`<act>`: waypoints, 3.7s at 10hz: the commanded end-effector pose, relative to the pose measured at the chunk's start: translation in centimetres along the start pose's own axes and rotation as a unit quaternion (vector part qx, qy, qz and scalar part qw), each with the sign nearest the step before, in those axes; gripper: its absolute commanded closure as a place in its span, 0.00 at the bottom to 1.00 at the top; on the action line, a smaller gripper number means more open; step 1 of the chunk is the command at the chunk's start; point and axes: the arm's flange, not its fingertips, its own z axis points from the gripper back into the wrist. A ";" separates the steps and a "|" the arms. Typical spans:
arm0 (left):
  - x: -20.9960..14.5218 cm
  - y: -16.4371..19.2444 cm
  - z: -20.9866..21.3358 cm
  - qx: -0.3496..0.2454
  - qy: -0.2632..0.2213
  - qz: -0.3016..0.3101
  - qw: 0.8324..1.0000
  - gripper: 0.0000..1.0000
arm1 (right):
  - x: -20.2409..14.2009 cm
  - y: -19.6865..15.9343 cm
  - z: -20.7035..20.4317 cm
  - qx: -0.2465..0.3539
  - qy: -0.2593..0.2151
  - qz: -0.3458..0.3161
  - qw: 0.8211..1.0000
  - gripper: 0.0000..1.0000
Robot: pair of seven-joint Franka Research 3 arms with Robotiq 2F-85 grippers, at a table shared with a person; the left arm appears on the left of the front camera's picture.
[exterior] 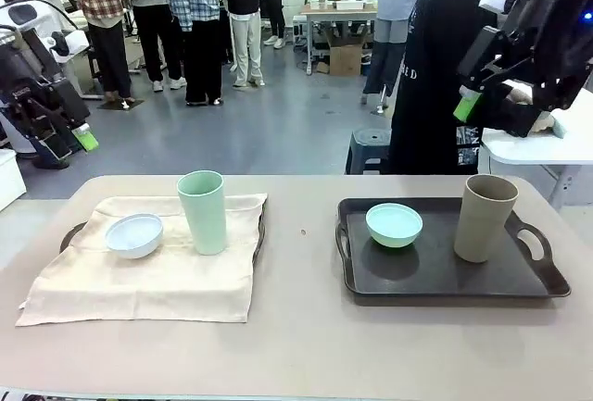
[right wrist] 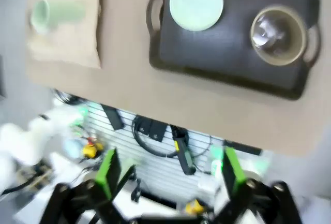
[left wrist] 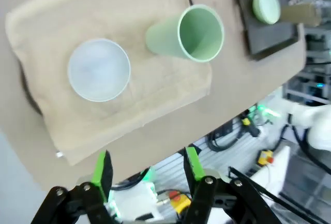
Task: Set up a tray with a mat and arrange the tableware.
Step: Pick up the Picnic Bowl and Reusable plastic cup from the Handle tray in front of the human's position and hold them in the air.
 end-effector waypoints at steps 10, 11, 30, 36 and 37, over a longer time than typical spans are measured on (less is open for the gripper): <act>-2.2 12.5 3.0 -0.385 -0.017 0.159 0.909 0.00 | -4.7 -19.9 -3.0 0.585 -0.134 0.120 0.791 0.00; -3.3 13.1 3.3 -0.413 -0.033 0.165 0.895 0.17 | -5.1 -20.3 -3.9 0.584 -0.139 0.103 0.793 0.00; -10.4 21.1 4.9 -0.444 -0.052 0.229 0.865 0.16 | -11.8 -32.1 -1.7 0.528 -0.203 -0.102 0.818 0.00; -10.4 21.1 4.9 -0.444 -0.052 0.229 0.865 0.16 | -11.8 -32.1 -1.7 0.528 -0.203 -0.102 0.818 0.00; -10.4 21.1 4.9 -0.444 -0.052 0.229 0.865 0.16 | -11.8 -32.1 -1.7 0.528 -0.203 -0.102 0.818 0.00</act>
